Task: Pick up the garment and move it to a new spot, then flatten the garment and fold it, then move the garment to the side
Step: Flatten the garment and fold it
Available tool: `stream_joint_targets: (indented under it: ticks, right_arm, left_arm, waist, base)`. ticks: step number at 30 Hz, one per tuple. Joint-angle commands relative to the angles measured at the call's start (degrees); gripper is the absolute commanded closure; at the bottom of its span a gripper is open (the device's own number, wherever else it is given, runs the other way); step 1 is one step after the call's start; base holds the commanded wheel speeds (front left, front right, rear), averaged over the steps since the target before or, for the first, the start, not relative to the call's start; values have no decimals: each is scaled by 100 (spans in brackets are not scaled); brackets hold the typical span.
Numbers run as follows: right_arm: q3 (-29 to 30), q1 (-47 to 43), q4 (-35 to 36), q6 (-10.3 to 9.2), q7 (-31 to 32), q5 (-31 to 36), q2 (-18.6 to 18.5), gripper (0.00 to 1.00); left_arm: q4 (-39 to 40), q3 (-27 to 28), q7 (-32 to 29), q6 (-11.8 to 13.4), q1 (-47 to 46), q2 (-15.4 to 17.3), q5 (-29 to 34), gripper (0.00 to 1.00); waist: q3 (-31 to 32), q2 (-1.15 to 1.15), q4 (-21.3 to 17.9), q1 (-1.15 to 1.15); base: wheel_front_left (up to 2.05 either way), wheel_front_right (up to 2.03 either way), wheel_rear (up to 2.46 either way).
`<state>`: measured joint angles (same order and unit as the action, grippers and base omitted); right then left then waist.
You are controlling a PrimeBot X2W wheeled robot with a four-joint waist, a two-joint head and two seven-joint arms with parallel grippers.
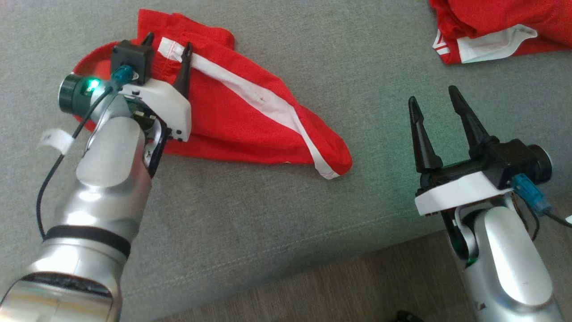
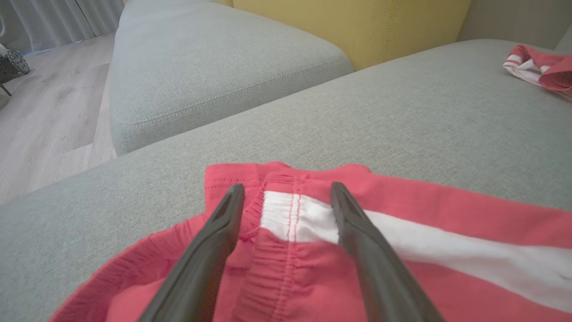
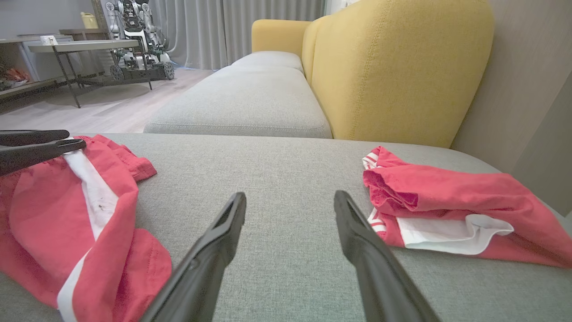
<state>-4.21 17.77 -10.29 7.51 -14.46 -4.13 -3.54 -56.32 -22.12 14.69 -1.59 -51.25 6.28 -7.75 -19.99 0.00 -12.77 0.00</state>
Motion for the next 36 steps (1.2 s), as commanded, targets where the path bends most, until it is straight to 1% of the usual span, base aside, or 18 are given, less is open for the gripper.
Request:
stream_joint_targets:
  ticks: [1, 5, 6, 7, 8, 9, 13, 20, 24, 27, 30, 32, 36]
  right_arm:
    - [-120, 22, 163, -2, -53, -28, 65, 0]
    - [-110, 29, 139, -2, -53, -45, 65, 0]
    - [-94, 31, 128, -2, -53, -46, 66, 0]
    - [-85, 34, 122, -2, -53, -46, 66, 0]
    - [-77, 37, 118, -2, -53, -47, 66, 0]
    - [-72, 42, 112, -2, -53, -47, 66, 0]
    - [-89, 50, 71, -2, -53, -29, 66, 0]
    - [-378, 18, -207, -2, -53, 20, 30, 0]
    - [-809, 16, -303, -2, -53, -174, -66, 0]
    - [-1350, -2, -417, -2, -47, -457, -216, 0]
    - [-1902, -13, -569, -2, 138, -892, -411, 0]
    - [-2131, -24, -624, -2, 244, -1244, -544, 0]
    - [-2418, -110, -797, -2, 391, -1718, -783, 0]
  left_arm:
    - [73, 81, 23, -17, -257, 209, 36, 0]
    - [-196, 2, -24, -80, -416, 192, 47, 0]
    - [-323, -29, -74, -106, -473, 169, 38, 9]
    - [-376, -40, -82, -120, -493, 158, 29, 51]
    - [-428, -48, -89, -139, -508, 146, 14, 73]
    - [-468, -53, -88, -160, -520, 132, -6, 100]
    - [-443, 17, -32, -190, -559, 81, -141, 100]
    - [-92, 175, 22, -219, -435, 109, -359, 100]
    - [111, 190, 27, -260, -298, 178, -412, 100]
    - [239, 174, 28, -264, -204, 223, -417, 100]
    - [341, 170, 29, -241, -131, 259, -426, 100]
    - [405, 173, 29, -220, -89, 271, -437, 100]
    - [490, 163, 30, -190, -23, 273, -460, 100]
  waist:
    - [-6, 0, -6, 0]
    - [-8, 0, -14, 0]
    - [4, 0, -5, 0]
    - [11, 0, 1, 0]
    - [19, 0, 9, 0]
    - [28, 0, 19, 0]
    - [66, 0, 81, 0]
    - [216, 0, 263, 0]
    - [317, 0, 374, 0]
    - [387, 0, 441, 0]
    - [437, 0, 479, 0]
    - [459, 0, 494, 0]
    - [484, 0, 513, 0]
  base:
    - [0, 0, 0]
    - [0, 0, 0]
    - [0, 0, 0]
    - [0, 0, 0]
    - [0, 0, 0]
    - [0, 0, 0]
    - [0, 0, 0]
    - [0, 0, 0]
    - [0, 0, 0]
    - [0, 0, 0]
    - [0, 0, 0]
    - [0, 0, 0]
    - [0, 0, 0]
